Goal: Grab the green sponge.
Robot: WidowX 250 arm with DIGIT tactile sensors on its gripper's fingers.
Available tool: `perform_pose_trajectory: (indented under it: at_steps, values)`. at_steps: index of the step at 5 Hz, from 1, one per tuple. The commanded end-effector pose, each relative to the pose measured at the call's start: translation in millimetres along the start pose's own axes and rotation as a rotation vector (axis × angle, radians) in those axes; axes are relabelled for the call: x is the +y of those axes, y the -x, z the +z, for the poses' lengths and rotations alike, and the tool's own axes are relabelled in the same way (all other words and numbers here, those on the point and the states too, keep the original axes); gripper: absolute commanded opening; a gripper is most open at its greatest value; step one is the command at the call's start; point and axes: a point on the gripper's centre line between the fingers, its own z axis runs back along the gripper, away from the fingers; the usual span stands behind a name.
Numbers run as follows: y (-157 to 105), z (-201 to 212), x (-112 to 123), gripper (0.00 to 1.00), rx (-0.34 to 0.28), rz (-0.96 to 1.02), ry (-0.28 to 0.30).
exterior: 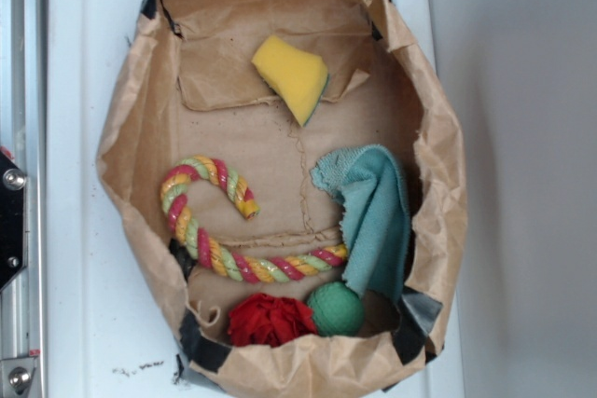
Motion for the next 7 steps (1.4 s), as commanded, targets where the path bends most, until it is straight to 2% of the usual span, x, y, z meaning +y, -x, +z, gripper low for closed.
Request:
perform_pose_trajectory:
  at_steps: [1, 2, 3, 4, 5, 7]
  values:
    - [0.0, 0.0, 0.0, 1.0, 0.0, 0.0, 0.0]
    - [-44.3, -12.5, 0.8, 1.0, -0.009, -0.033, 0.004]
    - [-75.2, -28.5, 7.1, 1.0, -0.024, -0.097, 0.006]
    - [-109.6, -42.8, 17.3, 1.0, -0.08, -0.161, 0.014]
    - [-127.2, -43.7, 27.3, 1.0, -0.059, -0.136, -0.011]
    - [-127.2, -43.7, 27.3, 1.0, -0.059, -0.136, -0.011]
